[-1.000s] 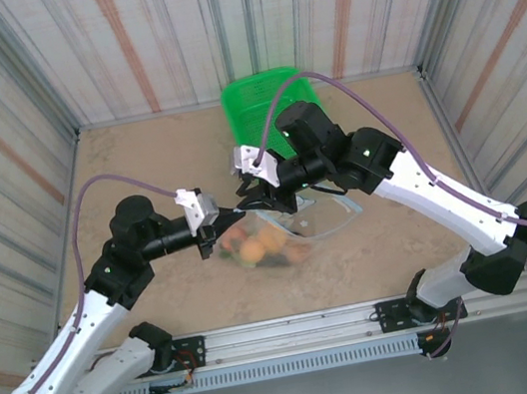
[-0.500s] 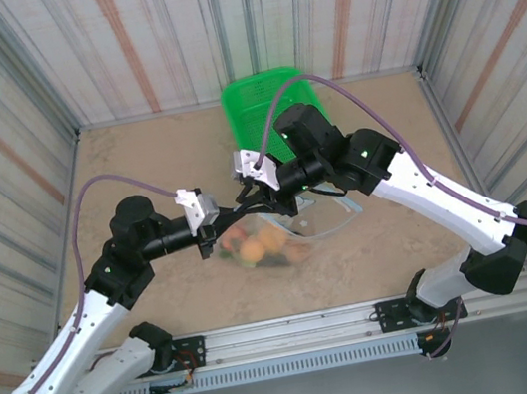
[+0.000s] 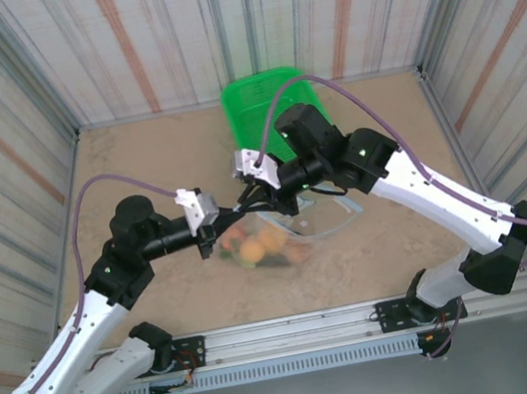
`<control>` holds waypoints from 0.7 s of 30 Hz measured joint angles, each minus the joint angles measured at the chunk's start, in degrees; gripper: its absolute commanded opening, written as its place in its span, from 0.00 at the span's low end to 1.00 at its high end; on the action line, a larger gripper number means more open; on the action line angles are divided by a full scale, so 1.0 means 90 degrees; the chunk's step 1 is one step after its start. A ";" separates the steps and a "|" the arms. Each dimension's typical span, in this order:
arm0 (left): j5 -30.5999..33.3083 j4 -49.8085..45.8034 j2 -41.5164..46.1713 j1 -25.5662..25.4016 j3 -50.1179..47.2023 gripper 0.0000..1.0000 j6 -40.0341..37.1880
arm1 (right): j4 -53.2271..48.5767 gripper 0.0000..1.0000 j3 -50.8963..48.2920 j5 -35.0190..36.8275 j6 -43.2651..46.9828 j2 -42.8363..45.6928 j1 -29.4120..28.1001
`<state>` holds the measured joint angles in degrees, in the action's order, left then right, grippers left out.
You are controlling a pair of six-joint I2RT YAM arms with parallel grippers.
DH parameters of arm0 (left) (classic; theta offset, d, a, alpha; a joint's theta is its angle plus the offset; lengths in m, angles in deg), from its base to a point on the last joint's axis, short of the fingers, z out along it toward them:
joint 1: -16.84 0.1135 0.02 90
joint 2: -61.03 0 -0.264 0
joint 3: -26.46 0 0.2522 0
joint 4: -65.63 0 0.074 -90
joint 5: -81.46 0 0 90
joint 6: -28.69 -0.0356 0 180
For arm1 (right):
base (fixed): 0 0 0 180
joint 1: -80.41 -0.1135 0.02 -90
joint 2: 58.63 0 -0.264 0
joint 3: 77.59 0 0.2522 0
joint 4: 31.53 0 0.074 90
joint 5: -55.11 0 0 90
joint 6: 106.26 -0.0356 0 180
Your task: Place the food in the zip-top bag and seal the zipper
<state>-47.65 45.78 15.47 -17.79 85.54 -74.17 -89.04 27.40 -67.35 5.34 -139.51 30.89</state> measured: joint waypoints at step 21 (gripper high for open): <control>0.0282 0.0002 0.0061 0.0017 -0.0192 0.00 0.0002 | 0.0284 0.00 -0.0440 -0.0138 -0.0007 0.0090 0.0107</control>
<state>-45.11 45.81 16.02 -17.64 83.81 -74.15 -86.48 23.44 -68.60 5.28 -138.70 31.85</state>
